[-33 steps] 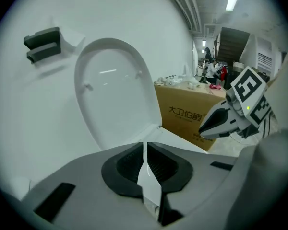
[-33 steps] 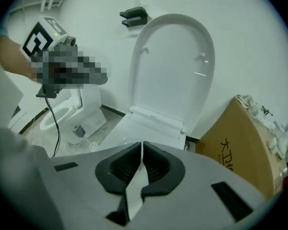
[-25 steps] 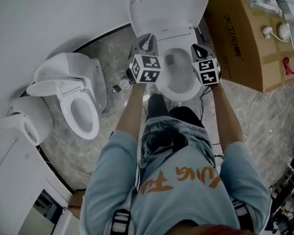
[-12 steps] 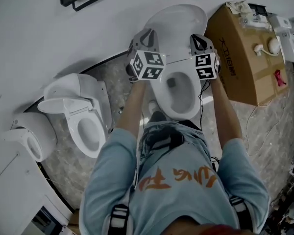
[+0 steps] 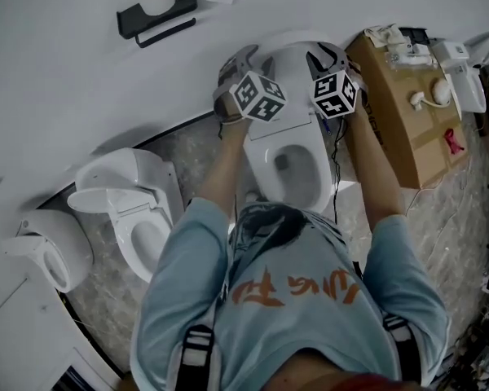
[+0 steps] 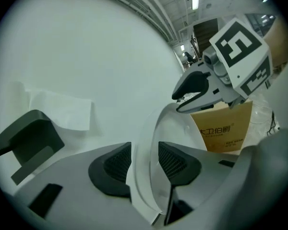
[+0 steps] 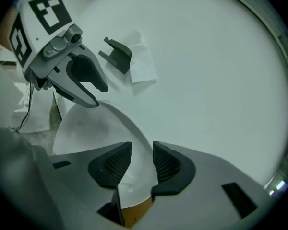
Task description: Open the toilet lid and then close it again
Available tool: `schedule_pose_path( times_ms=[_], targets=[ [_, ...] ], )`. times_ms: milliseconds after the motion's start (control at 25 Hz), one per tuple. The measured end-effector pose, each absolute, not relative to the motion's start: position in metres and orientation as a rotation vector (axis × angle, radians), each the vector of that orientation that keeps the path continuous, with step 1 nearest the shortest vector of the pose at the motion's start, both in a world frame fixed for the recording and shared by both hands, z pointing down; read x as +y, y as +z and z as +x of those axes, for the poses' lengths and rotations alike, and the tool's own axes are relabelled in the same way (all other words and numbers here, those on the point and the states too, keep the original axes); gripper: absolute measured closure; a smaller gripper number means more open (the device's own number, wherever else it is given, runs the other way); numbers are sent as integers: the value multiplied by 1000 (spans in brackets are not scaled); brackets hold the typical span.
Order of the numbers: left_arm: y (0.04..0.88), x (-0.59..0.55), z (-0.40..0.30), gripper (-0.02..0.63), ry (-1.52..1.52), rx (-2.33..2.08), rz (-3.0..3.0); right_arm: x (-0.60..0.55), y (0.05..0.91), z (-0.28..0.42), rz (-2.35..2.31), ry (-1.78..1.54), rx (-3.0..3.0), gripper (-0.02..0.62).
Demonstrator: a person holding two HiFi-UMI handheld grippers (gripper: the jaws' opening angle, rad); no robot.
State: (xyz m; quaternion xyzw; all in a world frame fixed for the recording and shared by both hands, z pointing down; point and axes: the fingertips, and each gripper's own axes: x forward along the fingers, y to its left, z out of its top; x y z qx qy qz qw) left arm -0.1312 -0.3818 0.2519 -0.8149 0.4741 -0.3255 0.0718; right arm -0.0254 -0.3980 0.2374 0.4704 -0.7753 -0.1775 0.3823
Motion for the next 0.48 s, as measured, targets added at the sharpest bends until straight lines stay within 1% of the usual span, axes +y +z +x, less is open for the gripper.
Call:
schedule_pose_path(
  times_ms=[80, 240, 400, 480],
  targets=[
    [261, -392, -129, 399, -1028, 1393, -2469, -410, 235, -27, 1160, -508, -1930, 434],
    [276, -407, -130, 399, -1079, 1364, -2494, -430, 237, -34, 1094, -573, -1877, 433],
    [283, -414, -132, 462, -1084, 1365, -2500, -442, 242, -41, 1009, -647, -1816, 433],
    [282, -412, -132, 474, -1065, 1373, -2501, -446, 246, -45, 974, -667, -1801, 433]
  ],
)
